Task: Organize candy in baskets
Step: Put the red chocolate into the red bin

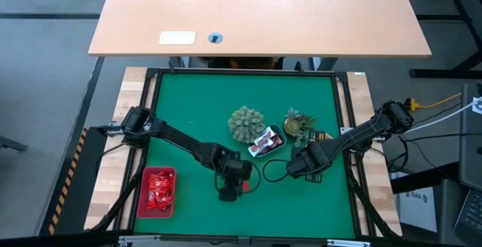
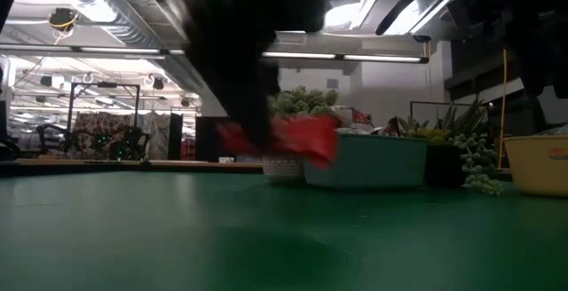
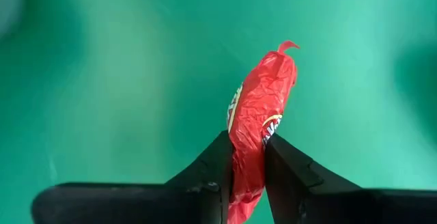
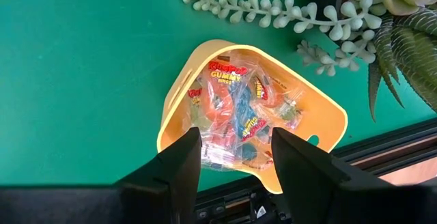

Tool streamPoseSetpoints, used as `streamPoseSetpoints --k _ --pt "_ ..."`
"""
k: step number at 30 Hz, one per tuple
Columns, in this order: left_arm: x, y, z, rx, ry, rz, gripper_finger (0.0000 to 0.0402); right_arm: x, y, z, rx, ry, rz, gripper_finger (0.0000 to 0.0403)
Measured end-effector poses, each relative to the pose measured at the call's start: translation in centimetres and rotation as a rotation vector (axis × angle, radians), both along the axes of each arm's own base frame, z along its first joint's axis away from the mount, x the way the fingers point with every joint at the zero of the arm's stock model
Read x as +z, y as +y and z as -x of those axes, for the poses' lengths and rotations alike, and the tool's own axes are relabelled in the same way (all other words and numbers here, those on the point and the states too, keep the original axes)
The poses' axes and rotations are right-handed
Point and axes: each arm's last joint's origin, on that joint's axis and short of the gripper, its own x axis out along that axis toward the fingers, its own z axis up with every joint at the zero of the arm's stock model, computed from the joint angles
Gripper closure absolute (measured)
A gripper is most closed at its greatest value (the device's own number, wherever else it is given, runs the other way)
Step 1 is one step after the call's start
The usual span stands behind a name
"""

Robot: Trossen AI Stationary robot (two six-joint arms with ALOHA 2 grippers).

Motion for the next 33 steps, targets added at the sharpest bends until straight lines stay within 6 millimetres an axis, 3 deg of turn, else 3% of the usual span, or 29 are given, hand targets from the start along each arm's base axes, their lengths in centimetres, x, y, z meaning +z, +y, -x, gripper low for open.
streamPoseSetpoints --k 5,9,18,33 --pt "3.9 -2.3 1.3 -0.074 0.171 -0.023 0.0338 0.0 0.0 0.0 0.000 0.000 0.000 0.0224" --pt "5.9 -3.9 3.2 -0.101 0.301 -0.071 0.0337 0.0 0.0 0.0 0.000 -0.001 0.000 0.0224" --pt "7.2 -6.6 8.9 -0.001 0.670 -0.259 0.0336 0.0 0.0 0.0 0.000 -0.005 -0.002 0.0224" --pt "9.2 -11.6 14.5 0.069 0.588 -0.292 0.0335 0.0 0.0 0.0 0.002 -0.002 -0.002 0.0224"
